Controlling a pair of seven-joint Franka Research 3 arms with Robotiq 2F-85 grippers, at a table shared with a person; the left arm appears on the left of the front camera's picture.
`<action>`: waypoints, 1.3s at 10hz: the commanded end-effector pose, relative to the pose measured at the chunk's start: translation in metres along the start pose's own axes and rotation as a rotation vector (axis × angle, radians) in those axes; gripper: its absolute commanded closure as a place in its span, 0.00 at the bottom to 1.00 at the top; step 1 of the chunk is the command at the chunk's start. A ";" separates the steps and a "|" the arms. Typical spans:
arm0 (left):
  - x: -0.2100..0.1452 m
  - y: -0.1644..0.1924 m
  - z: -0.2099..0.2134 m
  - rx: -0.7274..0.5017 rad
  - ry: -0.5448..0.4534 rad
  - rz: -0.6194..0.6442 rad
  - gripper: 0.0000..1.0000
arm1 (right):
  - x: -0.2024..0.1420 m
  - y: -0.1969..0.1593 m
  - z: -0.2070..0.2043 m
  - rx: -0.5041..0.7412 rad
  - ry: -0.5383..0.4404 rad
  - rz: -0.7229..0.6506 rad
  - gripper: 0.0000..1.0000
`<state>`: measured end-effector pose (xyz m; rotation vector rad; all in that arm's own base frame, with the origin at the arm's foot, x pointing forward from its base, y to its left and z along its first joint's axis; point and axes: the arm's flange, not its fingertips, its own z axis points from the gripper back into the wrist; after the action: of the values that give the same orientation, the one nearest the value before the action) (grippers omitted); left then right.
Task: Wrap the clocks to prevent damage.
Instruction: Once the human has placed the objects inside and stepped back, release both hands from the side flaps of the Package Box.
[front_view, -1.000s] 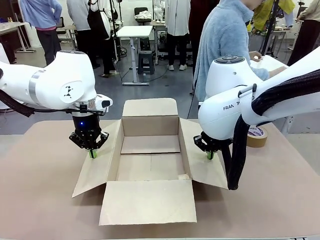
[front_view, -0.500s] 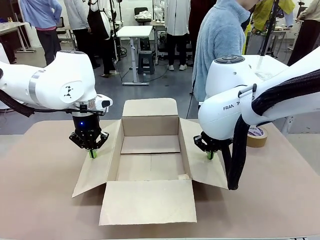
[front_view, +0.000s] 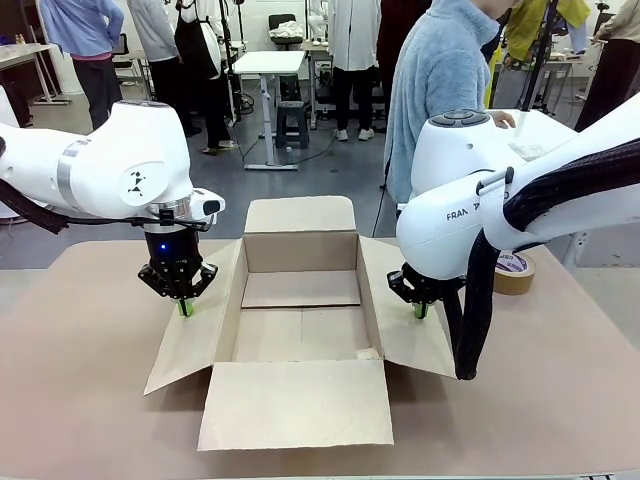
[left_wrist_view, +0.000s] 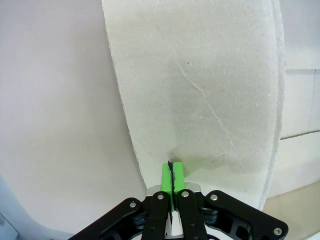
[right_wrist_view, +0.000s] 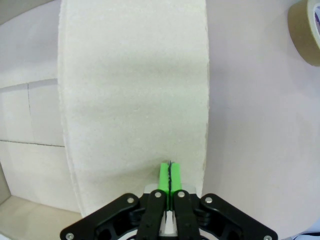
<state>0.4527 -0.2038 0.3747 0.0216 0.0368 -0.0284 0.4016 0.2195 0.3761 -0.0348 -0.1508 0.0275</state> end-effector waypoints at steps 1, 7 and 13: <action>-0.001 0.001 -0.001 0.008 0.006 -0.002 1.00 | -0.001 0.000 -0.001 -0.005 0.005 0.001 0.99; -0.001 0.001 -0.001 0.008 0.006 -0.002 1.00 | -0.001 0.000 -0.001 -0.005 0.005 0.001 0.99; -0.001 0.001 -0.001 0.008 0.006 -0.002 1.00 | -0.001 0.000 -0.001 -0.005 0.005 0.001 0.99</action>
<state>0.4527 -0.2038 0.3747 0.0216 0.0368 -0.0284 0.4016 0.2195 0.3761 -0.0348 -0.1508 0.0275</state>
